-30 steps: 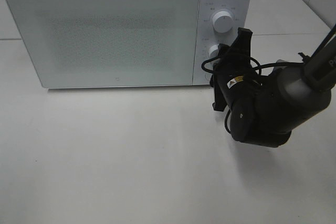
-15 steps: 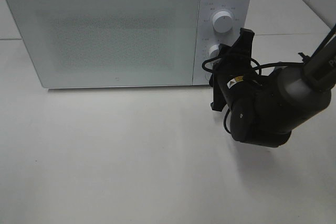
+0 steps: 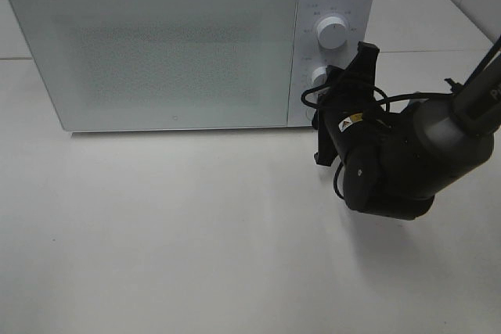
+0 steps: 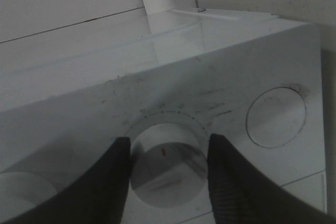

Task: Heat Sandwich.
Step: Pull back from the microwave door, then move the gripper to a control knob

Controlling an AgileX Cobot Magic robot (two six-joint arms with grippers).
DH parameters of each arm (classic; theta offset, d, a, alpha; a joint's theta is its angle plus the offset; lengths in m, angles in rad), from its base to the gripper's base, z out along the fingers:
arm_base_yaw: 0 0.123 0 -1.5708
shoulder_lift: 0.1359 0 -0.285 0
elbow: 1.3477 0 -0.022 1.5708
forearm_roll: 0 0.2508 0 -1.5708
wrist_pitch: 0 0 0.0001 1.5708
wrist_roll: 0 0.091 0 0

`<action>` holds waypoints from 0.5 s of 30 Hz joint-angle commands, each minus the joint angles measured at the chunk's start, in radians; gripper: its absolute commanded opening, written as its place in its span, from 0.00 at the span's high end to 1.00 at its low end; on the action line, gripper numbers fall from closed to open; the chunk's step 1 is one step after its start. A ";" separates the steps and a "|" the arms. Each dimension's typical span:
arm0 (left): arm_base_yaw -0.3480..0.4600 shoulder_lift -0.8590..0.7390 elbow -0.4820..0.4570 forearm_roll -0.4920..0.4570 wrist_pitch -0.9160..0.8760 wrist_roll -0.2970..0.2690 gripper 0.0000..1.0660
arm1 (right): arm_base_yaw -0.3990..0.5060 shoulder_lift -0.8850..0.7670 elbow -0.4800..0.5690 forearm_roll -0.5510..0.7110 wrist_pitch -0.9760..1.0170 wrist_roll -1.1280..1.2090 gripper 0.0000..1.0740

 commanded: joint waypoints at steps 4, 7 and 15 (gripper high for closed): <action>-0.006 -0.026 0.002 -0.008 -0.010 0.000 0.08 | 0.005 -0.010 -0.012 -0.057 -0.015 -0.039 0.54; -0.006 -0.026 0.002 -0.008 -0.010 0.000 0.08 | 0.005 -0.010 -0.012 -0.053 -0.016 -0.053 0.50; -0.006 -0.026 0.002 -0.008 -0.010 0.000 0.08 | 0.005 -0.010 -0.008 -0.040 -0.019 -0.101 0.34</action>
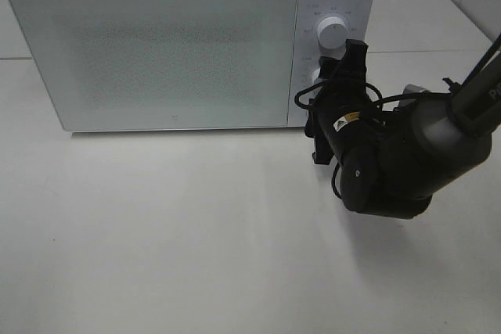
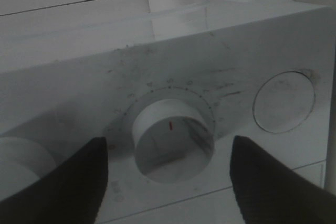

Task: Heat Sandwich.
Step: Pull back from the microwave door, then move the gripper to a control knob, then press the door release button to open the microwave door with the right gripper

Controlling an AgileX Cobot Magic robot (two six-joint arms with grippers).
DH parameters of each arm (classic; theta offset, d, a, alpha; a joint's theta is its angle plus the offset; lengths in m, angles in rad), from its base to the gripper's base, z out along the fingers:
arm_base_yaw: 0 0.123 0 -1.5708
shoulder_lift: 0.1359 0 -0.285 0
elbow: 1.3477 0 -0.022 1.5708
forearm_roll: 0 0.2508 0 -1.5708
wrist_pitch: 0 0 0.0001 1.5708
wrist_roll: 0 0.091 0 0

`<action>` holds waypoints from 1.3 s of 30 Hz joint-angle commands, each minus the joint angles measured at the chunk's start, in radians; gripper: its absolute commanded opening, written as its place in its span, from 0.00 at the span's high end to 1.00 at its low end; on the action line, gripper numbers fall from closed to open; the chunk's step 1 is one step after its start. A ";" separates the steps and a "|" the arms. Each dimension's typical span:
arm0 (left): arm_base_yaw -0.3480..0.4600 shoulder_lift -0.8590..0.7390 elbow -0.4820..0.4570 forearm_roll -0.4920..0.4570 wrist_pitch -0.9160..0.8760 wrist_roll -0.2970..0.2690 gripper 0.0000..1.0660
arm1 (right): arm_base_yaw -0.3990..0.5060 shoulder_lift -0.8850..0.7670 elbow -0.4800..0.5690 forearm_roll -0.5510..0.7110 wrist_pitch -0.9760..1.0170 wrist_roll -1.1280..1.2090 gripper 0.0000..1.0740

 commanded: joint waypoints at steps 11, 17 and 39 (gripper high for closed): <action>-0.006 -0.026 0.002 -0.008 -0.010 0.000 0.08 | 0.002 -0.022 0.026 -0.054 -0.006 -0.071 0.31; -0.006 -0.026 0.002 -0.008 -0.010 0.000 0.08 | 0.002 -0.057 0.087 -0.089 0.000 -0.095 0.31; -0.006 -0.026 0.002 -0.008 -0.010 0.000 0.08 | 0.001 -0.413 0.211 -0.322 0.630 -0.629 0.31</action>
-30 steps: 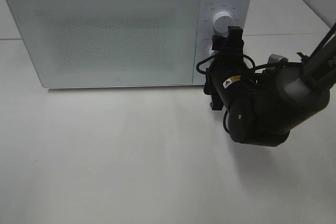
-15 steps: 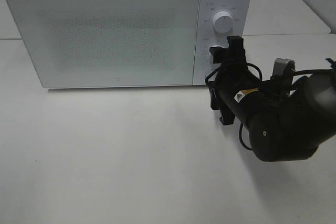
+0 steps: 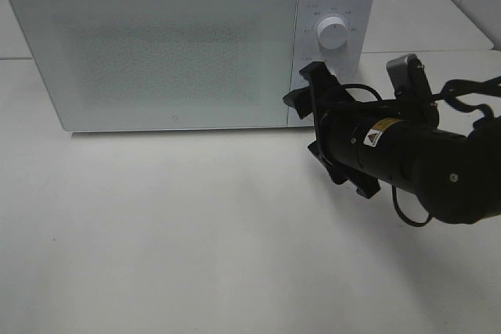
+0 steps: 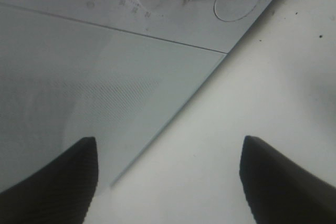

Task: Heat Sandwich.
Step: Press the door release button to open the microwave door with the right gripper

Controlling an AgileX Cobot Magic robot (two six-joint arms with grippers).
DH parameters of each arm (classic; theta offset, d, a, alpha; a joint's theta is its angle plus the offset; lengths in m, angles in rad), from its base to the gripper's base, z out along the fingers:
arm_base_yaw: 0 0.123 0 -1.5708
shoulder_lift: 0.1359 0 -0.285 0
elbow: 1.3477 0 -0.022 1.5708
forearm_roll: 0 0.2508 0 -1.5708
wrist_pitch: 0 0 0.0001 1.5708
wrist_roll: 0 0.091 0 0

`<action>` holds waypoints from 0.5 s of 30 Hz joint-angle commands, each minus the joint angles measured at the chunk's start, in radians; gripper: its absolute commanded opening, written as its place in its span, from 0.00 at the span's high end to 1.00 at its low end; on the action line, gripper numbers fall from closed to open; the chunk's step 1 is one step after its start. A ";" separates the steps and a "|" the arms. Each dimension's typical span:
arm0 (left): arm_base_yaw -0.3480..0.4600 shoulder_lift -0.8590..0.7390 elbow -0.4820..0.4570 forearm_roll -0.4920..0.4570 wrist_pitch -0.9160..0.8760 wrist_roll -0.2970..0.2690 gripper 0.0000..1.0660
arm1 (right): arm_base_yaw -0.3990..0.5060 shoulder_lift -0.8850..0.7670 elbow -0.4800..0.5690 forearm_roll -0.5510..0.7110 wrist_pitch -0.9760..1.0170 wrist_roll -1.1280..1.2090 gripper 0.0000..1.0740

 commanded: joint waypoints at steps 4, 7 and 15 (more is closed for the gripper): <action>-0.006 -0.026 0.002 -0.008 -0.010 0.000 0.08 | 0.001 -0.132 -0.001 -0.015 0.291 -0.386 0.31; -0.006 -0.026 0.002 -0.008 -0.010 0.000 0.08 | 0.001 -0.178 -0.001 -0.015 0.411 -0.540 0.31; -0.006 -0.026 0.002 -0.008 -0.010 0.000 0.08 | 0.001 -0.270 -0.002 -0.015 0.671 -0.821 0.31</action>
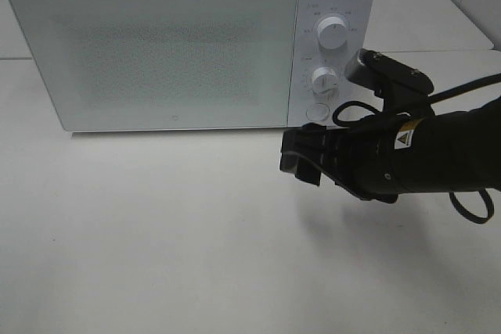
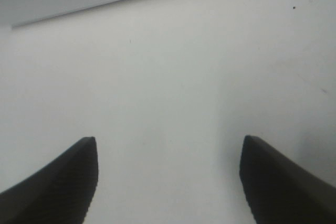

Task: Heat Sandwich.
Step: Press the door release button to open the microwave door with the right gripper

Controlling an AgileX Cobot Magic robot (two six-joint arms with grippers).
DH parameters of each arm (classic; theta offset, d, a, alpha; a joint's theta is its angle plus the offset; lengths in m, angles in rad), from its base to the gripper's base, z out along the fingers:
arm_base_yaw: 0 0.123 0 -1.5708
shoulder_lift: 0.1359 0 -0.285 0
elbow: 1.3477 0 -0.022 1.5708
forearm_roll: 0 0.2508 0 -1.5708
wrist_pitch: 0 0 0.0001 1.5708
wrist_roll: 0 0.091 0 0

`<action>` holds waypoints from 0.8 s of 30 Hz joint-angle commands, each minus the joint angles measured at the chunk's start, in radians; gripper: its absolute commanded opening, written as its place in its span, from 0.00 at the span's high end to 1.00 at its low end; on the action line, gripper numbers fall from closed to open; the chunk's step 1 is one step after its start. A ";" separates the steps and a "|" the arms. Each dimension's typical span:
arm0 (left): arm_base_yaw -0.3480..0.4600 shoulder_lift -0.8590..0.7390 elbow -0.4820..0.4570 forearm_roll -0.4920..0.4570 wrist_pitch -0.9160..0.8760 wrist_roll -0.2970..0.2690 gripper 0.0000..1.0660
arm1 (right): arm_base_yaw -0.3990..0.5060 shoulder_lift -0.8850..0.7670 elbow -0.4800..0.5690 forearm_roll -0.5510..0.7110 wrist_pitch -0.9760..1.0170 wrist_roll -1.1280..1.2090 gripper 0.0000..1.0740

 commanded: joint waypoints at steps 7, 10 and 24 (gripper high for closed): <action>-0.006 -0.026 0.002 -0.008 -0.010 0.000 0.08 | 0.001 -0.117 -0.043 -0.023 0.461 -0.364 0.31; -0.006 -0.026 0.002 -0.008 -0.010 0.000 0.08 | 0.001 -0.142 -0.075 -0.054 0.618 -0.406 0.31; -0.006 -0.026 0.002 -0.008 -0.010 0.000 0.08 | 0.001 -0.319 -0.145 -0.115 0.973 -0.414 0.31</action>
